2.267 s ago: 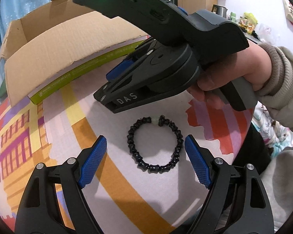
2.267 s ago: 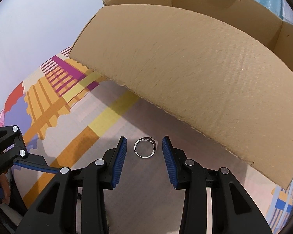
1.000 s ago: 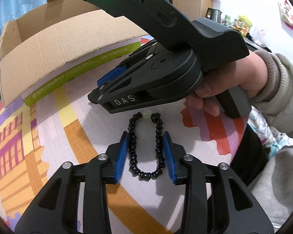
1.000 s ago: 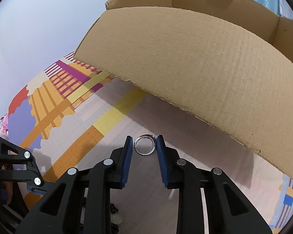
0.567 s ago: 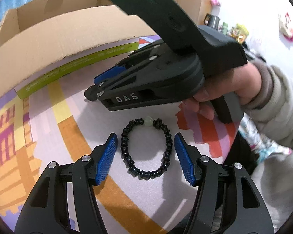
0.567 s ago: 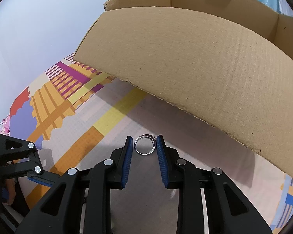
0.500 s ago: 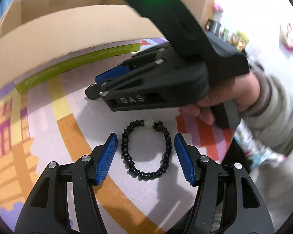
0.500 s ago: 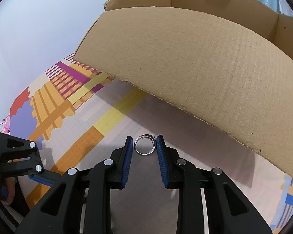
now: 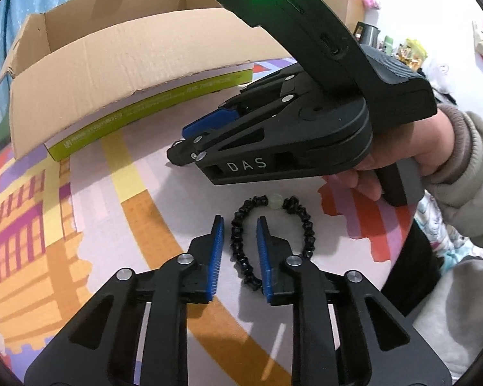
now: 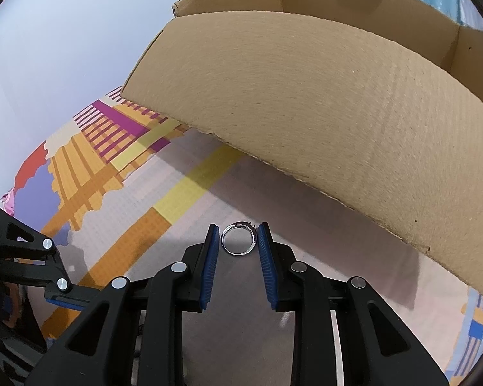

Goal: Organize jewelry
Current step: 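Lower the left tool onto the black bead bracelet while the right tool approaches the silver ring, then close the left tool on the black bracelet while the right tool grasps the silver ring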

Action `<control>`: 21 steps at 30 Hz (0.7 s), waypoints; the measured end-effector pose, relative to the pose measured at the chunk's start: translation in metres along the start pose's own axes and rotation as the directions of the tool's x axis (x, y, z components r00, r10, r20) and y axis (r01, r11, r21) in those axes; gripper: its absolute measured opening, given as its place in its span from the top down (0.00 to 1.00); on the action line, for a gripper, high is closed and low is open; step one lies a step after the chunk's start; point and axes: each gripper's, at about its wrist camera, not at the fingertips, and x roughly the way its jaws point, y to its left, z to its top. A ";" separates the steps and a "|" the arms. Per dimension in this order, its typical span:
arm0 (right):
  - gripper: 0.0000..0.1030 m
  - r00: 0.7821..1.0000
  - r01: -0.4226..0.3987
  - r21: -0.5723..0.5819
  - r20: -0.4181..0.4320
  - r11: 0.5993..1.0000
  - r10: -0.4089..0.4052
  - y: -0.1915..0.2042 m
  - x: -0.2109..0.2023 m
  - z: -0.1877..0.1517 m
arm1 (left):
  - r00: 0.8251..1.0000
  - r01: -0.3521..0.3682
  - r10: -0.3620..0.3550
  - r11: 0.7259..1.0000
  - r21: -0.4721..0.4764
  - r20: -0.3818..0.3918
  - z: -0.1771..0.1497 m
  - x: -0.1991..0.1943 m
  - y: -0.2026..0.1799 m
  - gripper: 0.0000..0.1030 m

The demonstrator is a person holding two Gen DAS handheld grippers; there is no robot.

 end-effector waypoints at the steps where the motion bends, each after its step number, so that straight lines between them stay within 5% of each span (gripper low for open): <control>1: 0.77 1.000 0.002 -0.006 0.000 1.000 -0.002 0.001 0.000 0.000 | 1.000 -0.007 0.007 1.000 0.001 -0.001 0.001 0.000 -0.001 0.81; 7: 0.77 1.000 0.006 -0.009 0.000 1.000 -0.006 0.001 0.001 0.001 | 0.999 -0.042 0.042 0.999 0.010 -0.005 0.001 0.004 -0.014 0.82; 10: 0.77 1.000 0.001 -0.001 0.000 1.000 -0.001 0.001 0.001 0.001 | 0.999 -0.038 0.038 0.999 0.010 -0.013 0.001 0.007 -0.023 0.93; 21: 0.77 1.000 -0.019 0.051 0.009 0.999 0.018 -0.008 -0.008 -0.004 | 0.999 -0.045 0.045 0.999 -0.010 -0.008 0.005 -0.006 -0.015 0.94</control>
